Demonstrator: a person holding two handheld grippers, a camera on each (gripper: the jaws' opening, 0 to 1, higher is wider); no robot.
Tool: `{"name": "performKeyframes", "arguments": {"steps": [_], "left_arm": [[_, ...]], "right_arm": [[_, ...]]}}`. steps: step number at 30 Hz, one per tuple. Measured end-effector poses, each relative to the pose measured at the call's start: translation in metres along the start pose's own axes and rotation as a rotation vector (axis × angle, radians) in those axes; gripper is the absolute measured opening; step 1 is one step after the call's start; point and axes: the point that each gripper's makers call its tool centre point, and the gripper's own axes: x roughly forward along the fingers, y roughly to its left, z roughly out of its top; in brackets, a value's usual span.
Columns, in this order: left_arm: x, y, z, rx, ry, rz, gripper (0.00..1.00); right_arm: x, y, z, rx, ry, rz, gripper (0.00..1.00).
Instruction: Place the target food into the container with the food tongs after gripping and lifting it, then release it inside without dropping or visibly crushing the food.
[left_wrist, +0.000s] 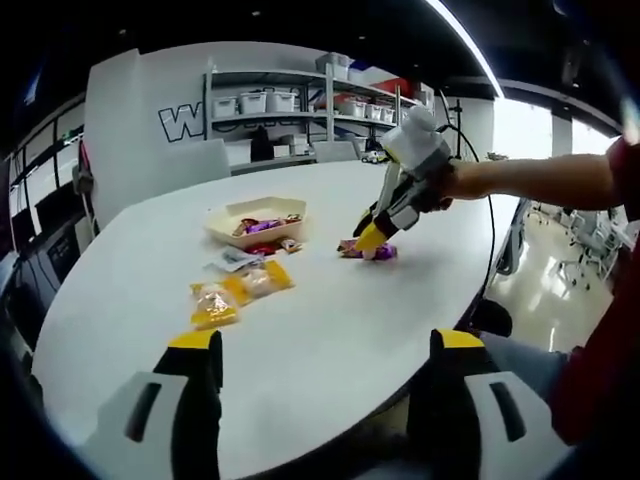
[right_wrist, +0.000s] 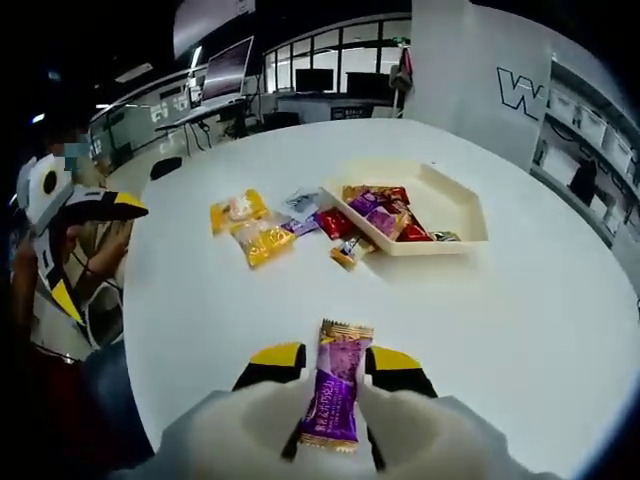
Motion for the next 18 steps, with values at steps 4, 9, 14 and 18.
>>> {"name": "performKeyframes", "arguments": {"steps": [4, 9, 14, 18], "left_arm": [[0.0021, -0.0010, 0.0002, 0.002, 0.002, -0.005, 0.83], [0.0019, -0.0012, 0.0022, 0.001, -0.005, -0.009, 0.83], [0.0001, 0.0006, 0.0032, -0.009, -0.015, -0.006, 0.84], [-0.0014, 0.0017, 0.0047, -0.006, -0.018, -0.002, 0.84]], "right_arm": [[-0.0006, -0.0025, -0.0001, 0.023, -0.011, -0.003, 0.15], [-0.0012, -0.0034, 0.0005, 0.059, -0.016, 0.001, 0.15], [-0.0008, -0.0060, 0.0015, 0.093, -0.019, 0.006, 0.15], [0.0002, -0.0065, 0.0027, 0.109, -0.010, 0.015, 0.16]]}}
